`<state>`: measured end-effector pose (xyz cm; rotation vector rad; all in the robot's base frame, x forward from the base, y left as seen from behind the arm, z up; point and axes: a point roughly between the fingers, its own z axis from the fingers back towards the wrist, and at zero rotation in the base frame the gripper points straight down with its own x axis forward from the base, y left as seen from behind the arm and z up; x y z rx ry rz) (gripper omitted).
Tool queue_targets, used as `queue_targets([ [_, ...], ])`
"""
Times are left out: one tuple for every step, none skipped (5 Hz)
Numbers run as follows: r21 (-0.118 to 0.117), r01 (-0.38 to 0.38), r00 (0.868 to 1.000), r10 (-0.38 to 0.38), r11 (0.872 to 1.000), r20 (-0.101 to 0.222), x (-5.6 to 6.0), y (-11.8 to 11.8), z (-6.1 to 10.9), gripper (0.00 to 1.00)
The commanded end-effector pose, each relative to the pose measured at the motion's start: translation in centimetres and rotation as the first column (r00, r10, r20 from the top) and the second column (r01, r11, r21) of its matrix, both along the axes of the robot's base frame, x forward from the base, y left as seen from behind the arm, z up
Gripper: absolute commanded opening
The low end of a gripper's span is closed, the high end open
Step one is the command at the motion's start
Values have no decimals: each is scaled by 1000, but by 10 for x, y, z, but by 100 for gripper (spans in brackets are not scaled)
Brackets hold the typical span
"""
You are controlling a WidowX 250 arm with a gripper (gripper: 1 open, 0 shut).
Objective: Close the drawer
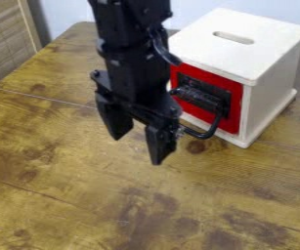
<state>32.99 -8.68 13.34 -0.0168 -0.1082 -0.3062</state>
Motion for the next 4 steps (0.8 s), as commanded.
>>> queue_targets([
  [-17,-35,997,36,999,62,5,14,25,100],
  [-15,-44,997,45,999,67,5,12,28,100],
  [-12,-26,997,27,1000,75,5,5,30,100],
  [-11,-9,997,10,1000,75,5,-1,30,100],
])
